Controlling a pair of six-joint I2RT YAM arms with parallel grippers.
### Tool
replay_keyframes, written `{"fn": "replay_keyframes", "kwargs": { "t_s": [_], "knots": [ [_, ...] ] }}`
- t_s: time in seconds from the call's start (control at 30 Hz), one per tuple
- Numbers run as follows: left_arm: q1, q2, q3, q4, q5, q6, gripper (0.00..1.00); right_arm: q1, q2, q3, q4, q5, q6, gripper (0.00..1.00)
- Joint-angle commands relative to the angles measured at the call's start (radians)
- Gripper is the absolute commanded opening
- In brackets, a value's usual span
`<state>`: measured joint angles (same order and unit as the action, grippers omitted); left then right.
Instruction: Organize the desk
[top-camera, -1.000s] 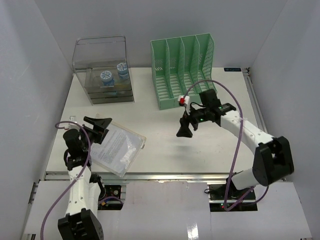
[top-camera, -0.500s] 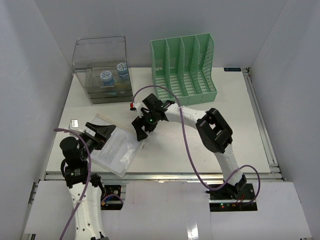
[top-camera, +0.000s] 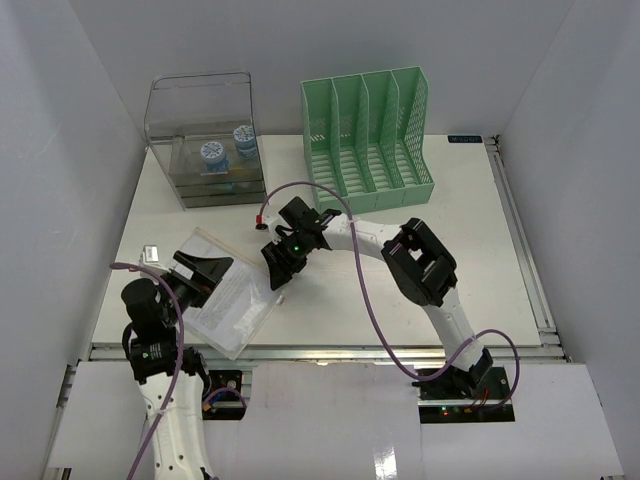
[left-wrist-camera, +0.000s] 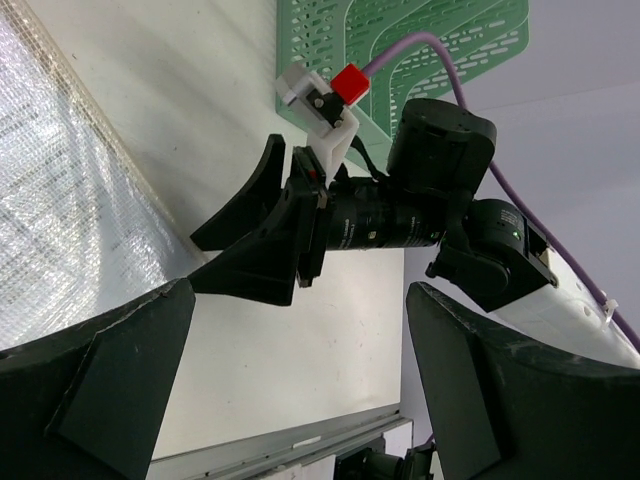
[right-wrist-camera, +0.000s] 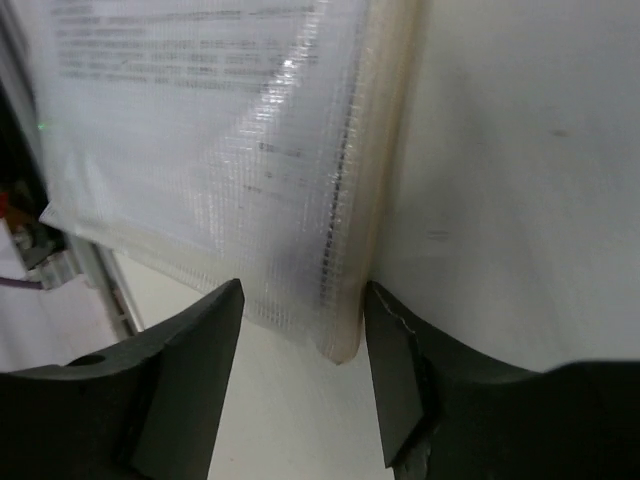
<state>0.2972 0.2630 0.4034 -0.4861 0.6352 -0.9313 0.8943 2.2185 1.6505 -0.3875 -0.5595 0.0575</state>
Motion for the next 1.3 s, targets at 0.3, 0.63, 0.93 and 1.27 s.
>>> {"fn": "replay_keyframes", "kwargs": {
  "t_s": [0.3,0.63,0.93,1.27],
  "knots": [
    [-0.002,-0.055,-0.009,-0.051,0.0,0.012,0.98,0.005,-0.022,-0.086,-0.005,0.086,0.0,0.08],
    [-0.004,-0.043,-0.091,-0.011,0.088,-0.03,0.98,-0.183,-0.317,-0.183,-0.003,-0.099,-0.071,0.08],
    [-0.026,0.005,-0.207,0.057,0.118,-0.104,0.98,-0.343,-0.477,-0.332,-0.009,-0.177,-0.145,0.08],
    [-0.072,0.118,-0.257,0.225,0.127,-0.165,0.98,-0.363,-0.531,-0.355,-0.012,-0.224,-0.132,0.08]
  ]
}}
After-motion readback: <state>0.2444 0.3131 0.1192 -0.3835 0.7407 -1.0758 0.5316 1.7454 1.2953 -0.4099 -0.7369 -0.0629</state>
